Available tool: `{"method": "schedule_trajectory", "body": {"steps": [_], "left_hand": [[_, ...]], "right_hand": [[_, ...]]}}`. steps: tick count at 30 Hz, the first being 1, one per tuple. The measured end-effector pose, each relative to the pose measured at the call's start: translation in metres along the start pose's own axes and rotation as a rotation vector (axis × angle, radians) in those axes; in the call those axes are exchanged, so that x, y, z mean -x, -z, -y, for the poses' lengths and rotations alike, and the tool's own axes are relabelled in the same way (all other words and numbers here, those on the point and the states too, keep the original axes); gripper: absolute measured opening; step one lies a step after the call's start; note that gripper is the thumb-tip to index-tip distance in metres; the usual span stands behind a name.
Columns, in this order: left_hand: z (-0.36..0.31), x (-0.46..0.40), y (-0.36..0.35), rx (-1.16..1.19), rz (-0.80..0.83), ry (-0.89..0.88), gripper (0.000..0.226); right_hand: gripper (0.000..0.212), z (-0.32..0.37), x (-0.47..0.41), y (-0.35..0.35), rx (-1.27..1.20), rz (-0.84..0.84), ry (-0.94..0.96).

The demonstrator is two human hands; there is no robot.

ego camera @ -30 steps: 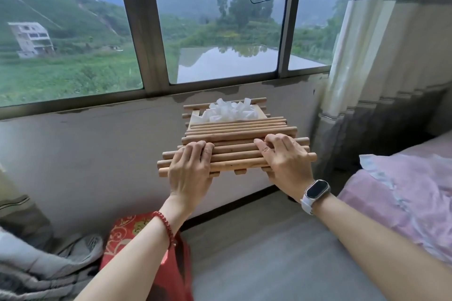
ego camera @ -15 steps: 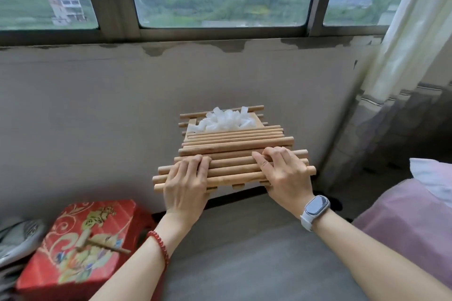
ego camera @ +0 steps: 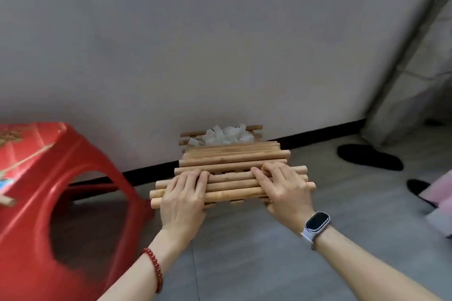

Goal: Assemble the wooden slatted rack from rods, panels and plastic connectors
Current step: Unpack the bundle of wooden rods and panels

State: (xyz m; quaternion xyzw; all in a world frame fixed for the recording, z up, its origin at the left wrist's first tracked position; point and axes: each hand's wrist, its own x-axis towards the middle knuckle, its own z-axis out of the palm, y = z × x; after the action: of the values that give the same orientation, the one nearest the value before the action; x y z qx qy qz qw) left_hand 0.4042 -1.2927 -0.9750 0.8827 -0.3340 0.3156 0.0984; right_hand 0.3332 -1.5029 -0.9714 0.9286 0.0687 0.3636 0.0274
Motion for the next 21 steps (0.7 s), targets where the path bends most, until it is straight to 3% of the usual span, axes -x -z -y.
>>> {"method": "schedule_trajectory", "body": {"steps": [6, 16, 21], "left_hand": [[0.003, 0.075, -0.097, 0.040, 0.194, 0.036, 0.063], [-0.009, 0.147, -0.159, 0.046, 0.310, 0.097, 0.057], [-0.017, 0.173, -0.177, 0.063, 0.519, -0.046, 0.064]], "right_hand": [[0.063, 0.018, 0.078, -0.098, -0.061, 0.113, -0.028], [0.051, 0.032, 0.150, -0.164, -0.029, 0.178, -0.025], [0.052, 0.030, 0.189, -0.184, -0.020, 0.395, 0.013]]}}
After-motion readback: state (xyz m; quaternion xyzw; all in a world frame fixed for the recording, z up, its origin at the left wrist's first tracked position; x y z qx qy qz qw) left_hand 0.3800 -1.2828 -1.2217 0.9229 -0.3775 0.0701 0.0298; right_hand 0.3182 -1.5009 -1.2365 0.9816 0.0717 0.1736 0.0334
